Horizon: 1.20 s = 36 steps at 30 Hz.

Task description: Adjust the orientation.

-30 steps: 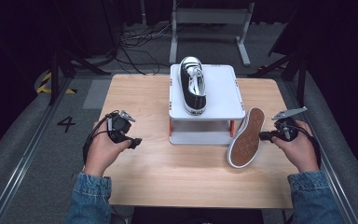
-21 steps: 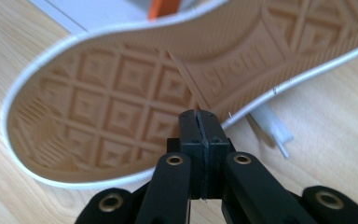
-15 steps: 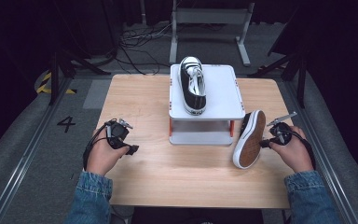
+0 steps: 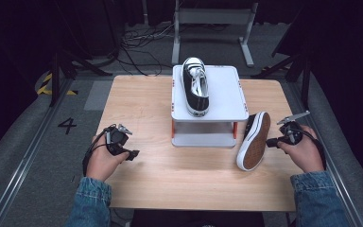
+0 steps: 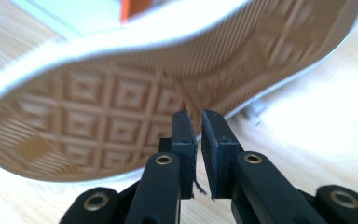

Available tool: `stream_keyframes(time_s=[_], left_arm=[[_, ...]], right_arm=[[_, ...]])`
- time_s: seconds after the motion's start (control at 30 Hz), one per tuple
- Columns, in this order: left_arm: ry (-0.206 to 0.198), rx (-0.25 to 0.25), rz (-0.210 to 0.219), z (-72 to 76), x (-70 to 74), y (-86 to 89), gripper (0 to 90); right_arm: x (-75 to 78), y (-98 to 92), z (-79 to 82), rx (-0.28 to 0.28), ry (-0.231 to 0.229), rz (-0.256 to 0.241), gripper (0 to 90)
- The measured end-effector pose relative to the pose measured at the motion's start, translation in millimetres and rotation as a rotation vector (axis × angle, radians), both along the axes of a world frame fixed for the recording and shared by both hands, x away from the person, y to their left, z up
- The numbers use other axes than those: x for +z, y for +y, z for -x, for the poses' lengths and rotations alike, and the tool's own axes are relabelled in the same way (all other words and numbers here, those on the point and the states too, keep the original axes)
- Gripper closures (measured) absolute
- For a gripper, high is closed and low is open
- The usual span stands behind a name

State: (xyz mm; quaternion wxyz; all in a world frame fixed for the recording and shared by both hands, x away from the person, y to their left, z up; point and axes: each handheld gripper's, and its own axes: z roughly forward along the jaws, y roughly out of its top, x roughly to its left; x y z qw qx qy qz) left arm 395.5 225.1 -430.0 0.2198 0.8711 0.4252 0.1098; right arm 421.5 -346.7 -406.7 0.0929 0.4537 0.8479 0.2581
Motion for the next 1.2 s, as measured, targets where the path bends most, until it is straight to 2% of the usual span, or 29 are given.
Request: stream_keyframes(time_s=[0.13, 0.3, 0.37, 0.43, 0.53, 0.6, 0.67, 0.8, 0.87, 0.97, 1.1, 1.2], left_arm=[[0.004, 0.003, 0.006, 6.5, 1.0, 2.5, 30.3], [0.008, 0.006, -0.002, 13.1, 0.5, 4.3, 30.2], [0.012, 0.008, -0.001, 14.4, 0.0, 4.3, 30.2], [0.015, 0.004, -0.003, 15.6, -0.6, 4.3, 30.2], [0.019, 0.005, 0.003, 14.6, -0.8, 4.0, 30.1], [0.017, -0.003, 0.0, 12.6, -1.5, 3.4, 30.1], [0.023, -0.011, -0.001, 9.9, -2.5, 1.9, 30.1], [0.025, -0.023, 0.006, 4.2, -2.5, -1.6, 30.1], [0.021, -0.03, 0.009, 0.4, -1.5, -4.2, 30.1], [0.019, -0.043, 0.014, -5.1, 1.2, -9.3, 29.9], [0.007, -0.058, 0.018, -12.3, 5.6, -15.7, 29.8], [0.01, -0.072, 0.031, -17.2, 4.2, -21.2, 29.7]], right_arm=[[27.3, 11.4, 2.9, 0.043, -0.086, -0.029, 84.0], [40.5, 43.1, -1.1, 0.128, -0.151, -0.033, 85.5], [39.8, 49.1, -3.1, 0.141, -0.153, -0.029, 85.4], [32.2, 59.9, -8.5, 0.163, -0.134, 0.004, 85.4], [20.5, 63.0, -12.7, 0.168, -0.1, 0.036, 86.9], [19.5, 60.2, -11.8, 0.163, -0.1, 0.008, 89.2], [22.6, 55.2, -8.6, 0.151, -0.103, 0.015, 90.0], [29.2, 32.6, 2.4, 0.092, -0.105, 0.013, 90.0], [31.1, 22.2, 8.1, 0.061, -0.095, 0.013, 90.0], [32.6, 5.7, 17.8, 0.013, -0.083, 0.043, 90.0], [29.4, -13.2, 27.4, -0.036, -0.067, 0.023, 90.0], [24.8, -26.4, 35.1, -0.085, -0.02, 0.066, 90.0]])
